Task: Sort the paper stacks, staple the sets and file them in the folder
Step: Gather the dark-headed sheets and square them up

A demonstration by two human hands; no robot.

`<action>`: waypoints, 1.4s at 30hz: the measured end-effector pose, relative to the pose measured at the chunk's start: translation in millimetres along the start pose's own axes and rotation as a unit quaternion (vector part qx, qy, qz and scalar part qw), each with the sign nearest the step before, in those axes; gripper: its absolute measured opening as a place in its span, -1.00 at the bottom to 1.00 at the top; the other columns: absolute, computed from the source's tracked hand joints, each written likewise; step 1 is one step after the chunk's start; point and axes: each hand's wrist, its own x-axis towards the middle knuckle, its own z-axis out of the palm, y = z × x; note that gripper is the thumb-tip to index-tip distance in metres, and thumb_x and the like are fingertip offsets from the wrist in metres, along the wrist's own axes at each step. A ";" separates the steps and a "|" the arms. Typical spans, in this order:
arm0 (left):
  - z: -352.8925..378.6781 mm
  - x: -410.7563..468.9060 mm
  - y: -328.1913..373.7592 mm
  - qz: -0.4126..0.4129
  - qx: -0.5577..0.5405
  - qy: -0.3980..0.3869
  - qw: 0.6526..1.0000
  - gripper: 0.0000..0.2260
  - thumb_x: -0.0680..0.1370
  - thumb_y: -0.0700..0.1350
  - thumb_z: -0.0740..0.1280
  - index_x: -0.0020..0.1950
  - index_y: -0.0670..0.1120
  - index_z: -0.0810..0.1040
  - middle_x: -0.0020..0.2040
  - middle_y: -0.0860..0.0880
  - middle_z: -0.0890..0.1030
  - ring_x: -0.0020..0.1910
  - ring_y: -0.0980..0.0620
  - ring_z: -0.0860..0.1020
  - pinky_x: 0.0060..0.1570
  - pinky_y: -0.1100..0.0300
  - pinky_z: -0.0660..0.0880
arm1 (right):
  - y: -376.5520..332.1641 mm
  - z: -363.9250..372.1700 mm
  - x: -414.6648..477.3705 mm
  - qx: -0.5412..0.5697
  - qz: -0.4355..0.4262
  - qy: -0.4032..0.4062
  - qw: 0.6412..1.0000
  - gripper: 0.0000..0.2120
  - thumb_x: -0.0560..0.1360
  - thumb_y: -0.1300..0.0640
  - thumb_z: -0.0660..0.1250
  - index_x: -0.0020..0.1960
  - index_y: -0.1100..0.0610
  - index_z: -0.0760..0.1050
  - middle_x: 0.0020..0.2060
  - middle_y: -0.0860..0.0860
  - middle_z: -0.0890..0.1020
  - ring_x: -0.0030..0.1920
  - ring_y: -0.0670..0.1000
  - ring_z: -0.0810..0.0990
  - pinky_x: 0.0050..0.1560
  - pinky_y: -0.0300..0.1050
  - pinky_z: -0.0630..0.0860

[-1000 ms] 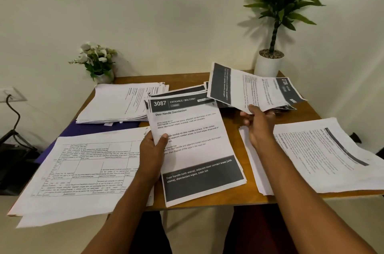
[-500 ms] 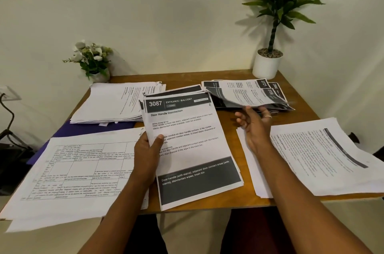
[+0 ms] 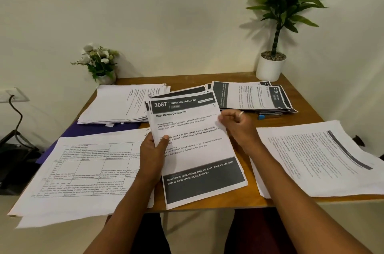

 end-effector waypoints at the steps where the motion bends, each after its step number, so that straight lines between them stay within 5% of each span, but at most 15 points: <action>1: 0.6 -0.1 -0.1 0.000 -0.001 0.000 1.000 -0.82 0.65 -0.12 0.34 0.25 -0.04 0.58 0.13 0.01 0.71 0.04 -0.02 0.71 -0.02 0.02 0.67 | 0.1 3.4 -0.2 -0.022 -0.003 -0.004 1.000 -0.68 0.46 -0.06 0.53 0.14 0.05 0.61 -0.05 -0.06 0.71 -0.04 -0.10 0.68 -0.08 -0.20 0.60; 5: 0.0 0.1 0.8 0.002 -0.011 -0.001 1.000 -0.83 0.64 -0.14 0.35 0.22 -0.02 0.58 0.12 0.04 0.71 0.02 0.01 0.71 -0.13 0.17 0.65 | 8.5 9.7 -3.1 0.010 -0.012 0.020 1.000 -0.58 0.43 0.12 0.59 0.21 0.05 0.51 -0.09 0.02 0.65 -0.06 -0.04 0.66 -0.08 -0.21 0.61; 9: 0.0 0.7 -0.7 -0.005 -0.017 -0.010 1.000 -0.78 0.62 -0.16 0.38 0.27 -0.10 0.56 0.15 -0.03 0.70 0.06 -0.05 0.70 -0.05 0.05 0.68 | 22.7 10.6 -10.5 0.024 -0.025 0.012 0.999 -0.61 0.43 0.23 0.57 0.20 0.08 0.55 -0.22 -0.01 0.65 -0.16 -0.06 0.65 -0.11 -0.23 0.60; 15: -0.5 3.1 -3.7 -0.009 -0.013 -0.012 1.000 -0.74 0.61 -0.14 0.40 0.29 -0.10 0.55 0.17 -0.03 0.70 0.06 -0.06 0.70 0.00 -0.02 0.67 | 30.5 10.2 -9.1 -0.004 -0.026 0.000 1.000 -0.78 0.51 0.15 0.51 0.15 0.08 0.66 -0.07 0.04 0.71 -0.02 0.00 0.69 0.07 -0.07 0.65; 22: 0.6 0.0 0.5 -0.005 -0.014 -0.007 1.000 -0.75 0.62 -0.10 0.38 0.30 -0.09 0.55 0.16 -0.02 0.70 0.04 -0.04 0.71 -0.03 -0.01 0.68 | 26.7 18.9 -12.0 -0.114 -0.046 -0.010 0.992 -0.85 0.49 0.01 0.52 -0.02 0.06 0.65 -0.17 -0.08 0.71 -0.16 -0.13 0.68 -0.18 -0.28 0.57; 26: 1.1 -0.9 1.2 0.000 0.012 0.003 1.000 -0.82 0.67 -0.07 0.29 0.27 -0.01 0.54 0.11 0.10 0.69 0.01 0.13 0.70 -0.07 0.14 0.68 | 17.3 12.4 -6.4 -0.018 -0.005 0.039 0.999 -0.82 0.58 0.02 0.42 0.13 0.07 0.58 0.00 -0.07 0.73 -0.02 -0.08 0.72 -0.04 -0.12 0.65; 29: 1.5 0.4 0.8 0.005 0.025 0.013 1.000 -0.83 0.68 -0.11 0.27 0.26 -0.02 0.55 0.10 0.08 0.69 0.00 0.11 0.69 -0.16 0.25 0.64 | 5.4 -1.3 2.1 0.038 0.013 0.104 0.994 -0.80 0.61 0.03 0.38 0.20 0.06 0.57 0.03 -0.09 0.72 -0.01 -0.09 0.71 -0.10 -0.21 0.63; 33: 0.9 1.6 -0.2 0.003 0.033 0.016 0.999 -0.78 0.68 -0.11 0.28 0.31 -0.08 0.54 0.11 0.02 0.69 0.00 0.01 0.70 -0.16 0.21 0.65 | -4.3 -26.2 16.8 0.103 0.082 0.218 0.967 -0.81 0.64 0.03 0.33 0.23 0.02 0.53 0.06 -0.05 0.68 -0.01 -0.05 0.68 -0.19 -0.20 0.61; 42: 0.2 2.0 -1.6 -0.011 0.037 0.014 0.999 -0.73 0.66 -0.09 0.32 0.35 -0.06 0.52 0.20 0.01 0.67 0.08 -0.01 0.69 -0.05 0.05 0.68 | -0.5 -47.9 25.6 0.246 0.135 0.265 0.922 -0.72 0.64 0.24 0.23 0.32 0.08 0.47 0.07 0.05 0.71 0.00 0.05 0.73 -0.36 -0.22 0.58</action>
